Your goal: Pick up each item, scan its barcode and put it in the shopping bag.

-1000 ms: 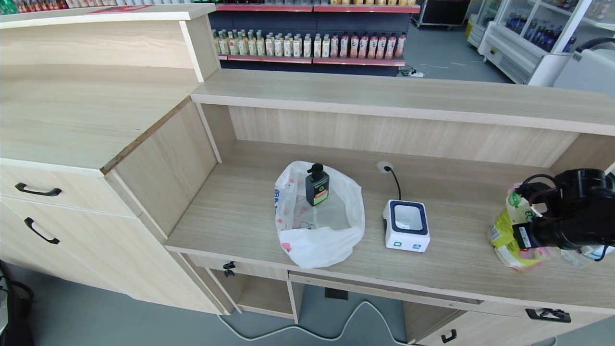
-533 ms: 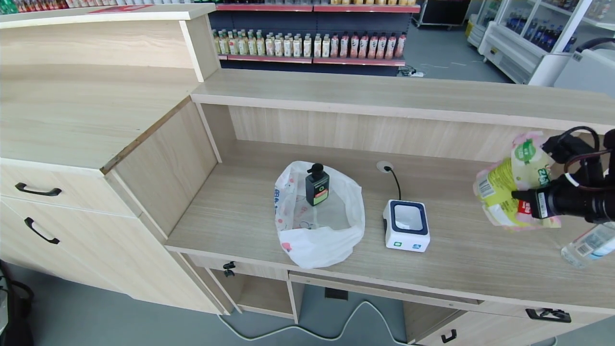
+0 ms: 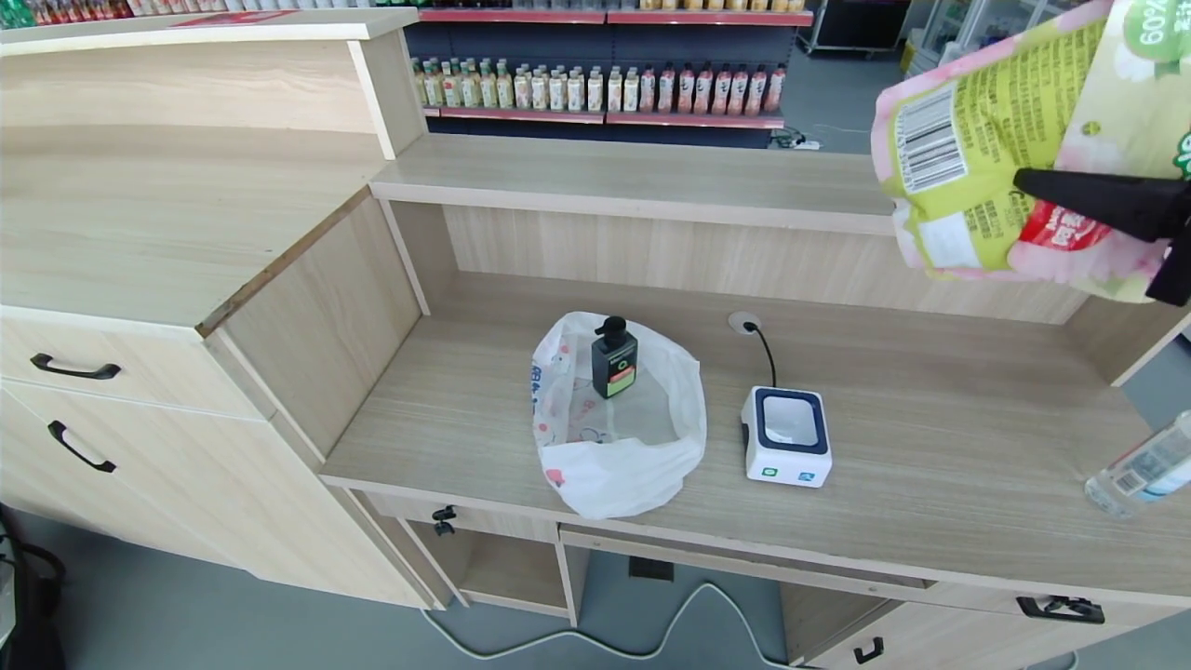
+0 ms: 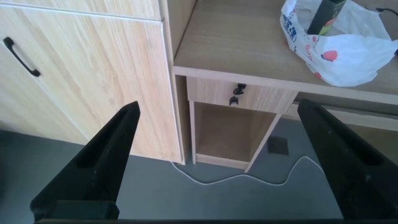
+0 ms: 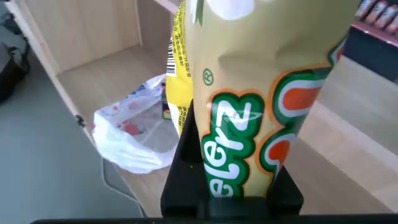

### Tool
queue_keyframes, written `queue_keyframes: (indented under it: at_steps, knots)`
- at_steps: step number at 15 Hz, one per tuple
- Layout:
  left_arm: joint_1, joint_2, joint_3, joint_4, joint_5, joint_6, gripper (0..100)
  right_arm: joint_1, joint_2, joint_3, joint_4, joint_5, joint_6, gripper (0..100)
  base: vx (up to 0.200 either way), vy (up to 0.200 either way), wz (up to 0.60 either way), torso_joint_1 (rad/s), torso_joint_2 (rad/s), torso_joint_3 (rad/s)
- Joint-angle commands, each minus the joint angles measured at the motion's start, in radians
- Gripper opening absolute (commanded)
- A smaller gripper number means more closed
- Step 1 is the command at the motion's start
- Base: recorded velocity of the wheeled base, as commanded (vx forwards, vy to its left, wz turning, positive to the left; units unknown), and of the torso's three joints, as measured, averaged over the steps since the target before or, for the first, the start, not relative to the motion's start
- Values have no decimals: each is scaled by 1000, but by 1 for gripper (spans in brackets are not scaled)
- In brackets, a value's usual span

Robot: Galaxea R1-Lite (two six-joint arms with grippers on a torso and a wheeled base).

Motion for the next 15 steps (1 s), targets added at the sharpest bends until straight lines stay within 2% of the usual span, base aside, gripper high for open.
queue_keyframes:
  at_steps: [1, 2, 3, 4, 6, 8, 11, 13, 14, 15]
  knots:
    - [0, 0, 0, 0, 0, 0, 100, 126, 40, -131, 17, -255, -29, 0, 0, 0, 0, 0, 0, 0]
    - [0, 0, 0, 0, 0, 0, 100, 155, 46, -174, 68, -356, -29, 0, 0, 0, 0, 0, 0, 0]
    - [0, 0, 0, 0, 0, -2, 100, 197, 48, -218, 162, -405, -38, 0, 0, 0, 0, 0, 0, 0]
    - [0, 0, 0, 0, 0, 0, 100, 209, 46, -240, 208, -405, -78, 0, 0, 0, 0, 0, 0, 0]
    - [0, 0, 0, 0, 0, 0, 100, 214, 39, -238, 215, -407, -143, 0, 0, 0, 0, 0, 0, 0]
    - [0, 0, 0, 0, 0, 0, 100, 207, -13, -251, 306, -347, -230, 0, 0, 0, 0, 0, 0, 0]
    - [0, 0, 0, 0, 0, 0, 100, 207, -16, -266, 344, -362, -213, 0, 0, 0, 0, 0, 0, 0]
    - [0, 0, 0, 0, 0, 0, 100, 217, -24, -315, 427, -362, -207, 0, 0, 0, 0, 0, 0, 0]
    - [0, 0, 0, 0, 0, 0, 100, 227, -35, -317, 465, -342, -185, 0, 0, 0, 0, 0, 0, 0]
    - [0, 0, 0, 0, 0, 0, 100, 247, -52, -306, 508, -229, -132, 0, 0, 0, 0, 0, 0, 0]
